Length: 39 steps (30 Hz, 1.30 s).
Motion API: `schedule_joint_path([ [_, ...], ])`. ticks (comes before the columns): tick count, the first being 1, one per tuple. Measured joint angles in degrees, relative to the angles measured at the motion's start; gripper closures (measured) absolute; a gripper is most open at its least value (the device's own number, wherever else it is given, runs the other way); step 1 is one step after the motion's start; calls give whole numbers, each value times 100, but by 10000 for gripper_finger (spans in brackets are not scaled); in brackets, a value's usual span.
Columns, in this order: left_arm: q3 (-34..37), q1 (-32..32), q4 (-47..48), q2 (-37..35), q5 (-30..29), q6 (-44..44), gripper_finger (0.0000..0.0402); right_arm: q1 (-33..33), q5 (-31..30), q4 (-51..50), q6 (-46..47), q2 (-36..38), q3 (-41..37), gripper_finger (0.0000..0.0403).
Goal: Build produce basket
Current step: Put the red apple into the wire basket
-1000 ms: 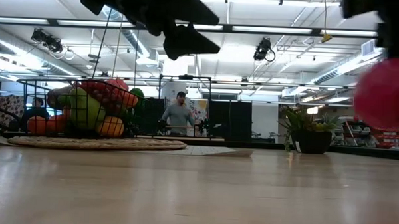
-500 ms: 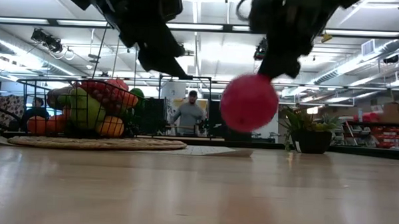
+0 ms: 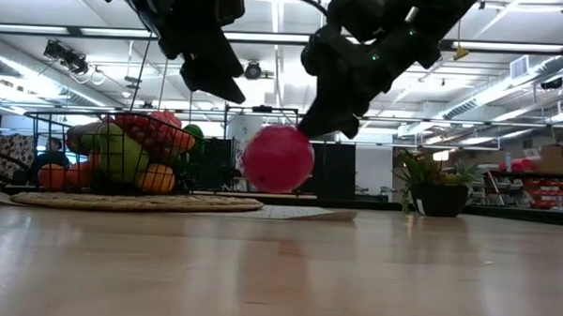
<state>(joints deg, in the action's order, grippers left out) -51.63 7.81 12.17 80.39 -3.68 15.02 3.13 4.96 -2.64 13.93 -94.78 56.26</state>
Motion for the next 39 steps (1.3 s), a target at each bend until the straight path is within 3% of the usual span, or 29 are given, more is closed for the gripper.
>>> schedule_joint_path([
  [14,2,2,128,-8,-542,131,104,328,69,630,-365,-543,-14,368],
  [18,2,0,123,-8,-994,132,104,326,263,688,-365,-530,-10,338],
  [22,2,0,70,-8,-1069,134,104,307,469,777,-396,-408,-5,289],
  [31,-1,0,-155,-8,-1206,237,104,300,531,-364,-518,486,-12,193],
  [39,-8,239,-419,183,-1067,-182,104,297,-556,-1564,-488,1572,-12,184],
])
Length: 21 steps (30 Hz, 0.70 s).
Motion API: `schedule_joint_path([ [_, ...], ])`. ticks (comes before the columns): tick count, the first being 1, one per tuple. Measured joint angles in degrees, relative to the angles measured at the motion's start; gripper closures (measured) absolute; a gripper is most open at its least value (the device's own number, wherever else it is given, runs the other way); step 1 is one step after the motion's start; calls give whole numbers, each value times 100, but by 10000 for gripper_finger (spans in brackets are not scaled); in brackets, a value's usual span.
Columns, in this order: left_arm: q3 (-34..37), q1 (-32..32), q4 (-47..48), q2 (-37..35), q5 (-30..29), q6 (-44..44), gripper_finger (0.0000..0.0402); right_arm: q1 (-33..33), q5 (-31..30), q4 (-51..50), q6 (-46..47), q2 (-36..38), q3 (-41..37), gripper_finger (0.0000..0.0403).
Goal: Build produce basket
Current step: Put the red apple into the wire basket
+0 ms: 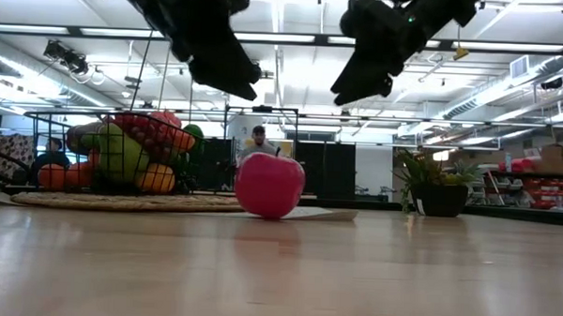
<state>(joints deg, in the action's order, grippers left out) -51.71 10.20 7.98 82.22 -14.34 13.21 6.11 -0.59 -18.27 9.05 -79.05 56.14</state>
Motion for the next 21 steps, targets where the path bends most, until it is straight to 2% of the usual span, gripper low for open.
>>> schedule_joint_path([
  [3,2,167,-436,147,-73,-616,104,-2,-343,-81,45,216,-33,189],
  [8,3,321,-725,456,-711,-1481,104,-38,-574,385,369,342,-473,192],
  [13,12,171,-663,831,-1257,-1372,104,-129,-578,1119,451,364,-1059,193],
  [21,18,-206,-807,1136,-1129,-931,104,-331,-586,1677,448,427,-1608,193],
])
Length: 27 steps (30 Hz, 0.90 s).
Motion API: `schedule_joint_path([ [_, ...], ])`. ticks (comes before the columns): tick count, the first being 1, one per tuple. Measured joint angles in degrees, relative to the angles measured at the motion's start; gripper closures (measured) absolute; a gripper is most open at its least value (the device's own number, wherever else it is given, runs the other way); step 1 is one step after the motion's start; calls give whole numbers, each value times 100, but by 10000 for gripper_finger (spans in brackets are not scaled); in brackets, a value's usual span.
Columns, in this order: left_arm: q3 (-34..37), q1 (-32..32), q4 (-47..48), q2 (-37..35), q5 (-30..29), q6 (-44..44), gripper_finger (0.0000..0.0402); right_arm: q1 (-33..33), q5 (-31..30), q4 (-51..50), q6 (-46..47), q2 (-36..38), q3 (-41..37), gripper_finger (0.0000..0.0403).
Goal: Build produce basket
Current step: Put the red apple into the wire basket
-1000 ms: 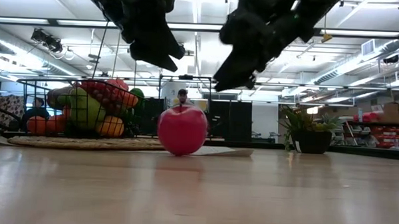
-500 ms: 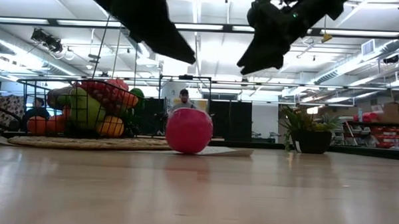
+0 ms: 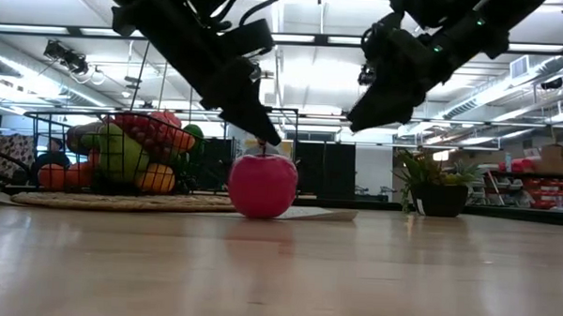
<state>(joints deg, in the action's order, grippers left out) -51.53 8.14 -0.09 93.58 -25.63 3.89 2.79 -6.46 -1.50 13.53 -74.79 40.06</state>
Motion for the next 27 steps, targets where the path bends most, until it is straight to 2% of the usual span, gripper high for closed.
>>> schedule_joint_path([
  [15,-9,206,-173,70,44,296,104,-49,-13,-73,-2,147,-176,193],
  [27,-11,374,307,70,40,324,105,-49,-11,-38,44,147,-176,193],
])
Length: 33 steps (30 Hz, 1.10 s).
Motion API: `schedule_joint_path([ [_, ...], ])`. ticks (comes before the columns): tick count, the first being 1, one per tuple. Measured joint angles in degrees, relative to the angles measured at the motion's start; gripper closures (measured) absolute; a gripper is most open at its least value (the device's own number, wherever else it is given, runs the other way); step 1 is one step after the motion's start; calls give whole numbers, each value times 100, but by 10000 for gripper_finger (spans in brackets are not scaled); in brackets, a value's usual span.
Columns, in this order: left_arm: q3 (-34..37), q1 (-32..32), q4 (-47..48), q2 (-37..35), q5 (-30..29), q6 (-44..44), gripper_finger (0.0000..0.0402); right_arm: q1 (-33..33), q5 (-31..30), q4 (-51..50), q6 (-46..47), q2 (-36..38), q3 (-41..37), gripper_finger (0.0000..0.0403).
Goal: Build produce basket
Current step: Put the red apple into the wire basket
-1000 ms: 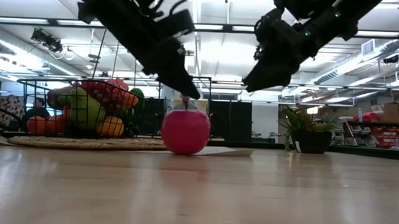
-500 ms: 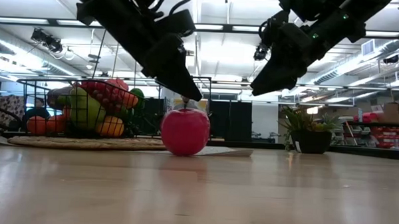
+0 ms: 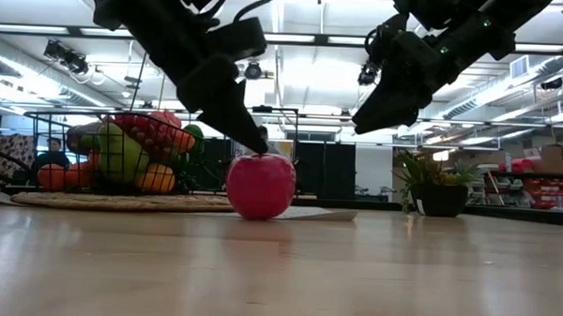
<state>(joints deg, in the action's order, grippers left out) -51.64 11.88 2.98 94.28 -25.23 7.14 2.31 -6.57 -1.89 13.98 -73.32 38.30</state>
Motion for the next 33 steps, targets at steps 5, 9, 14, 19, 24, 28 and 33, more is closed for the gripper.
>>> schedule_joint_path([
  [5,1,-1,120,0,-2,80,106,0,0,21,0,0,0,193],
  [9,0,0,117,0,-2,74,123,0,0,66,0,0,2,193],
  [14,0,-2,113,0,-2,72,179,0,0,73,0,0,2,193],
  [19,0,0,108,-2,0,24,244,0,0,76,0,0,2,193],
  [24,0,0,69,-2,-2,-33,285,0,0,76,1,-1,2,193],
  [28,0,0,40,-4,43,-80,298,0,4,76,1,-2,2,193],
  [33,0,-2,-22,9,415,-183,295,0,20,76,2,-2,4,193],
])
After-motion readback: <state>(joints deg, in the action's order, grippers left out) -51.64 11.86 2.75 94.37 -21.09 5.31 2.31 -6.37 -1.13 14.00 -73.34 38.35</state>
